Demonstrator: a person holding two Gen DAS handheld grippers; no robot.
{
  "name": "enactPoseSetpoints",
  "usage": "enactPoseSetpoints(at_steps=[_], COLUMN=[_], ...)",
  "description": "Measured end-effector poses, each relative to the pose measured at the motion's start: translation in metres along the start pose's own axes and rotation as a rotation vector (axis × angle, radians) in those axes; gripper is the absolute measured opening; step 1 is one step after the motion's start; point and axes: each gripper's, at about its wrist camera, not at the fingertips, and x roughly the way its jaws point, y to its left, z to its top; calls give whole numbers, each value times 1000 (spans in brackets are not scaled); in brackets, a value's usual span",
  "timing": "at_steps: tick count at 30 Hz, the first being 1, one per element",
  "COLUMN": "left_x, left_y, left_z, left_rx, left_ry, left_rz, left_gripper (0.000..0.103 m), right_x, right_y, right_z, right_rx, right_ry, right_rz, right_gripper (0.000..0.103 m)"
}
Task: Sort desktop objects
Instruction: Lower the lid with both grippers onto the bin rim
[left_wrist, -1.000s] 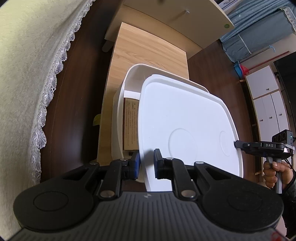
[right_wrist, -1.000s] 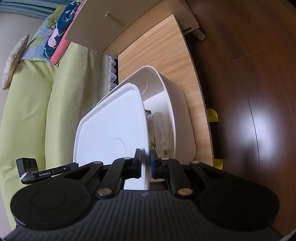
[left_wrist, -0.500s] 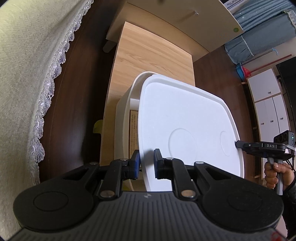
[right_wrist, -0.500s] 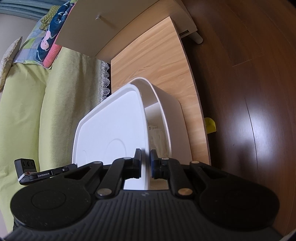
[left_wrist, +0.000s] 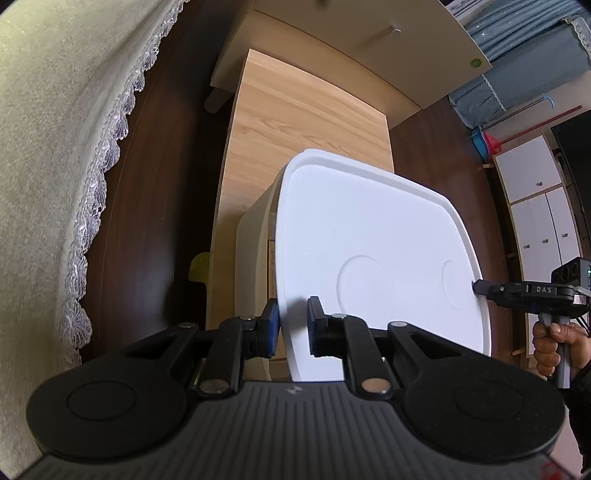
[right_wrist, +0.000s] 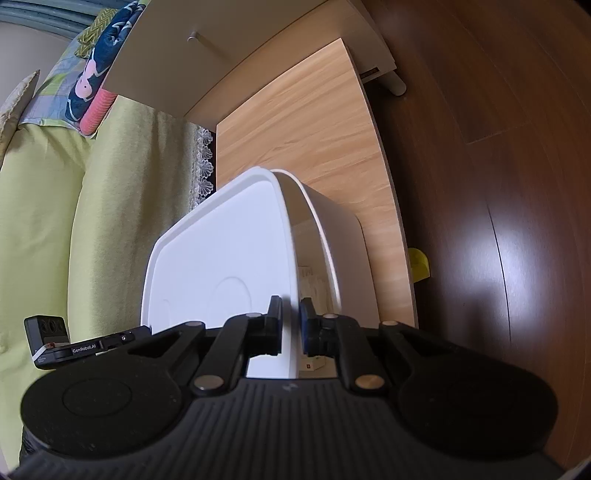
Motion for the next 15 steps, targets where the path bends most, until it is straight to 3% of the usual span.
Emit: enactPoseSetpoints(at_steps=[15], left_x=[14], left_y=[8], left_z=[1], left_rx=[4], left_ry=[-1], left_rz=[1], left_gripper=[17], right_x=[6], right_y=[0], right_z=[2], right_rx=[-8], right_ry=[-10], right_rz=[-33], right_gripper=[10])
